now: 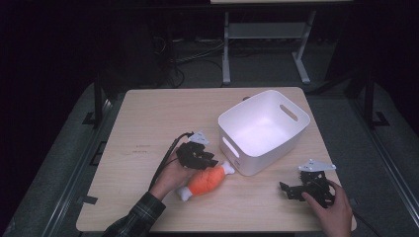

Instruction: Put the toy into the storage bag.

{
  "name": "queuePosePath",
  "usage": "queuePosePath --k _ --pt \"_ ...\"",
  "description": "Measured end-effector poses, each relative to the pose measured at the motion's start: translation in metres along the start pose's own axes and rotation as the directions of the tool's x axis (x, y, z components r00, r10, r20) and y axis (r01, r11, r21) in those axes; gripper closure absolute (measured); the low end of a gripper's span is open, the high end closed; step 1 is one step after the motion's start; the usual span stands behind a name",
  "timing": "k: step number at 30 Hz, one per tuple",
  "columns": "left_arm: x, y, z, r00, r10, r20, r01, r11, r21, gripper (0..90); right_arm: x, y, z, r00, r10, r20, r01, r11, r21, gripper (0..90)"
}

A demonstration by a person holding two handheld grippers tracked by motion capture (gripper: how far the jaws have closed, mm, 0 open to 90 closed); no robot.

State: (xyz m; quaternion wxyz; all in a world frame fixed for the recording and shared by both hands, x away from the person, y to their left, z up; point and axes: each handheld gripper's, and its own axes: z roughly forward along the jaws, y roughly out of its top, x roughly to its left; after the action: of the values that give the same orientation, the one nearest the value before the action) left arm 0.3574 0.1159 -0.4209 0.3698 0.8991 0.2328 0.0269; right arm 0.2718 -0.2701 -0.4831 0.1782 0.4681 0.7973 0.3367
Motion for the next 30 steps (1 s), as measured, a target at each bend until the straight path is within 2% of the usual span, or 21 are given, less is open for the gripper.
queuePosePath --k 2,7,12,13,15,17,21,25,30 --pt "-0.001 0.000 -0.005 0.9999 -0.010 0.004 0.010 0.9999 0.004 54.7 0.000 0.000 0.000 1.0000 0.000 0.000 0.000 1.0000 0.000 1.9" --pt "-0.004 0.001 -0.013 0.9997 -0.023 0.007 0.023 0.9997 0.011 43.0 0.000 0.000 0.000 1.0000 0.000 0.000 0.000 1.0000 0.000 1.9" --pt "-0.010 -0.001 -0.017 0.9999 -0.012 -0.003 0.012 0.9978 0.065 28.7 0.000 0.000 0.000 1.0000 0.000 0.000 0.000 1.0000 0.000 1.9" --pt "-0.012 -0.002 -0.017 0.9998 -0.019 -0.006 0.020 0.9978 0.063 27.0 0.000 0.000 0.000 1.0000 0.001 0.001 -0.001 1.0000 0.000 1.9" --pt "-0.013 -0.002 -0.018 1.0000 -0.006 -0.006 0.007 0.9964 0.084 23.5 0.000 0.000 0.000 1.0000 0.000 0.001 0.000 1.0000 0.000 1.9" --pt "-0.016 -0.002 -0.018 0.9998 -0.019 -0.002 0.019 0.9956 0.092 18.8 0.000 0.000 0.000 1.0000 0.000 0.001 0.000 1.0000 0.000 1.9" --pt "-0.020 -0.003 -0.017 0.9997 -0.021 0.012 0.019 0.9913 0.131 14.7 0.000 0.000 0.000 1.0000 0.000 0.001 0.000 1.0000 0.000 1.9" --pt "-0.025 -0.004 -0.016 0.9999 -0.002 0.013 0.000 0.9871 0.160 13.4 0.000 0.000 0.000 1.0000 0.000 0.001 0.000 1.0000 0.000 1.9" --pt "-0.029 -0.006 -0.012 1.0000 0.006 0.007 -0.007 0.9848 0.174 13.3 0.000 0.000 0.000 1.0000 -0.001 0.002 0.001 1.0000 0.000 1.9"
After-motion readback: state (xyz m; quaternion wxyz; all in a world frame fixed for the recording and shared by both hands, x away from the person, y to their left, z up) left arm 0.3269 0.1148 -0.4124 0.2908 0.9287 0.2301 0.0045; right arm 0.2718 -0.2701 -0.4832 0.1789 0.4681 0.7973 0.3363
